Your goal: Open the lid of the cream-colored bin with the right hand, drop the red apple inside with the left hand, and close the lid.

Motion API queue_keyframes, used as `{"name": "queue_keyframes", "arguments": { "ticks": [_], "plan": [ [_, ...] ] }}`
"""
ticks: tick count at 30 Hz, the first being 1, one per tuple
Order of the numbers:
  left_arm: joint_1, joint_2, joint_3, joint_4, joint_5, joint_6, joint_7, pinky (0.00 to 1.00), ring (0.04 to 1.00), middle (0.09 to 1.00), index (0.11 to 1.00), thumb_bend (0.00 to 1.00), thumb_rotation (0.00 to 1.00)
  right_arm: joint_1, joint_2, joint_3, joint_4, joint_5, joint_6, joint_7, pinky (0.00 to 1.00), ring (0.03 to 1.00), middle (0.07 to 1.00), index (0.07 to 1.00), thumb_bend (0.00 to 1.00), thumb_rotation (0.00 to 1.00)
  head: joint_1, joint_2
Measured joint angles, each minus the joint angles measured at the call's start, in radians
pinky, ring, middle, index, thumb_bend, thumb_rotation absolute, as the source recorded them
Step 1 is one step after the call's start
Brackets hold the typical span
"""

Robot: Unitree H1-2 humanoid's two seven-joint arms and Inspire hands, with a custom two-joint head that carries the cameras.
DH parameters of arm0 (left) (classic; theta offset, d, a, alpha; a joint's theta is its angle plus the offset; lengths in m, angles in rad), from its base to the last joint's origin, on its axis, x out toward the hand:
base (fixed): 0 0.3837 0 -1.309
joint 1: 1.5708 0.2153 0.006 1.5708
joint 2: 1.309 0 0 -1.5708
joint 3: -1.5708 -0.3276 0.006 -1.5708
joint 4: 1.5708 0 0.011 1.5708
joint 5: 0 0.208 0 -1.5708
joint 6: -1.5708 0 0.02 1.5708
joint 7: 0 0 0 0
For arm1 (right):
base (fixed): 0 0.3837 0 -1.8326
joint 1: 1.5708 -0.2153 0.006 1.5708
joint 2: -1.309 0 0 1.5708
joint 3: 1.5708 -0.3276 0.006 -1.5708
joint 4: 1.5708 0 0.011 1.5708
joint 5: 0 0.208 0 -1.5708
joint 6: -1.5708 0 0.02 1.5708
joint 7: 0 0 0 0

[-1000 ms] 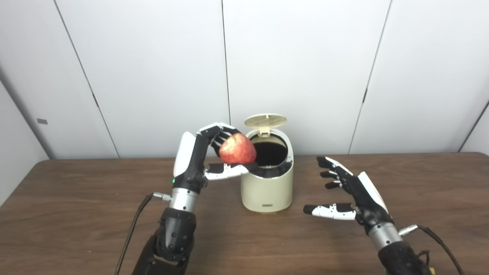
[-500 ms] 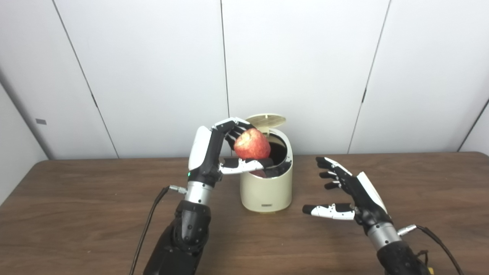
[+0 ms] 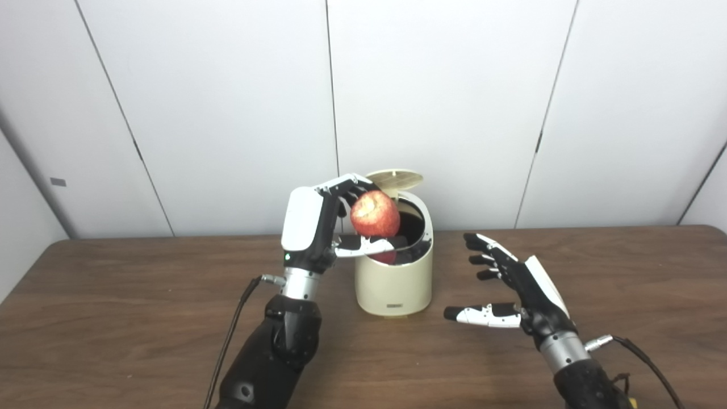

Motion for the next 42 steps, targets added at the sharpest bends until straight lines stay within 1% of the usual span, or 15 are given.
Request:
{"name": "queue_keyframes", "arguments": {
  "ticks": [6, 7, 8, 11, 12, 15, 21, 22, 25, 26, 27, 29, 35, 39, 42],
  "plan": [
    [-0.013, 0.003, -0.039, 0.037, 0.065, 0.023, 0.083, 0.26, 0.449, 0.450, 0.505, 0.51, 0.00, 0.003, -0.001, 0.000, -0.006, 0.000, 0.012, 0.001, 0.72, 0.817, 0.873, 0.866, 0.75, 0.22, -0.003, 0.005],
    [-0.019, 0.004, -0.045, 0.048, 0.077, 0.027, 0.096, 0.24, 0.379, 0.445, 0.506, 0.52, 0.00, 0.003, -0.001, 0.000, -0.009, -0.001, 0.015, 0.001, 0.72, 0.817, 0.873, 0.865, 0.75, 0.22, -0.005, 0.005],
    [-0.024, 0.007, -0.055, 0.058, 0.086, 0.031, 0.111, 0.23, 0.350, 0.438, 0.506, 0.52, 0.00, 0.003, -0.001, 0.000, -0.012, 0.000, 0.018, 0.001, 0.72, 0.816, 0.873, 0.865, 0.75, 0.22, -0.005, 0.005],
    [-0.031, 0.013, -0.072, 0.074, 0.115, 0.037, 0.146, 0.22, 0.326, 0.425, 0.509, 0.52, 0.00, 0.005, -0.001, 0.000, -0.015, 0.000, 0.021, 0.001, 0.72, 0.816, 0.872, 0.866, 0.75, 0.22, -0.006, 0.006],
    [-0.034, 0.014, -0.080, 0.086, 0.119, 0.040, 0.155, 0.23, 0.330, 0.424, 0.511, 0.52, 0.00, 0.005, -0.001, 0.000, -0.015, 0.000, 0.021, 0.001, 0.72, 0.816, 0.872, 0.867, 0.75, 0.22, -0.006, 0.006],
    [-0.038, 0.015, -0.096, 0.088, 0.124, 0.064, 0.165, 0.26, 0.353, 0.479, 0.496, 0.53, 0.00, 0.006, -0.001, 0.000, -0.015, 0.000, 0.021, 0.001, 0.72, 0.816, 0.874, 0.868, 0.75, 0.23, -0.009, 0.008],
    [-0.045, 0.016, -0.127, 0.092, 0.132, 0.083, 0.169, 0.35, 0.443, 0.493, 0.496, 0.52, 0.00, 0.007, -0.001, 0.001, -0.025, -0.002, 0.023, 0.001, 0.71, 0.814, 0.877, 0.870, 0.75, 0.24, -0.012, 0.011],
    [-0.047, 0.016, -0.130, 0.093, 0.134, 0.088, 0.169, 0.37, 0.461, 0.554, 0.497, 0.52, 0.04, 0.007, -0.001, 0.001, -0.029, -0.002, 0.023, 0.001, 0.72, 0.815, 0.876, 0.871, 0.75, 0.23, -0.012, 0.011],
    [-0.052, 0.016, -0.137, 0.094, 0.140, 0.109, 0.167, 0.40, 0.497, 0.612, 0.498, 0.52, 0.07, 0.008, -0.001, 0.001, -0.031, -0.002, 0.023, 0.001, 0.72, 0.813, 0.875, 0.869, 0.75, 0.24, -0.012, 0.012],
    [-0.053, 0.017, -0.138, 0.094, 0.140, 0.113, 0.166, 0.41, 0.501, 0.620, 0.529, 0.60, 0.08, 0.008, -0.001, 0.001, -0.031, -0.002, 0.023, 0.001, 0.72, 0.813, 0.875, 0.868, 0.75, 0.24, -0.012, 0.012],
    [-0.053, 0.017, -0.141, 0.094, 0.140, 0.117, 0.166, 0.41, 0.504, 0.626, 0.590, 0.75, 0.10, 0.008, -0.001, 0.001, -0.031, -0.002, 0.023, 0.001, 0.72, 0.812, 0.874, 0.868, 0.75, 0.24, -0.012, 0.014],
    [-0.053, 0.019, -0.146, 0.097, 0.142, 0.120, 0.166, 0.41, 0.515, 0.636, 0.643, 0.88, 0.12, 0.008, -0.001, 0.001, -0.031, -0.002, 0.023, 0.001, 0.72, 0.812, 0.874, 0.868, 0.75, 0.25, -0.012, 0.014],
    [-0.055, 0.020, -0.153, 0.111, 0.143, 0.118, 0.169, 0.43, 0.558, 0.663, 0.673, 0.91, 0.15, 0.009, -0.001, 0.003, -0.033, -0.007, 0.023, 0.001, 0.72, 0.811, 0.869, 0.867, 0.75, 0.25, -0.015, 0.015],
    [-0.058, 0.023, -0.157, 0.118, 0.143, 0.122, 0.173, 0.48, 0.634, 0.722, 0.718, 0.91, 0.18, 0.009, -0.001, 0.003, -0.034, -0.009, 0.024, 0.001, 0.72, 0.810, 0.870, 0.867, 0.75, 0.24, -0.012, 0.018],
    [-0.057, 0.023, -0.159, 0.118, 0.145, 0.143, 0.172, 0.51, 0.661, 0.748, 0.751, 0.91, 0.21, 0.010, -0.001, 0.003, -0.038, -0.011, 0.026, 0.001, 0.71, 0.808, 0.867, 0.863, 0.75, 0.23, -0.011, 0.020]
  ]
}}
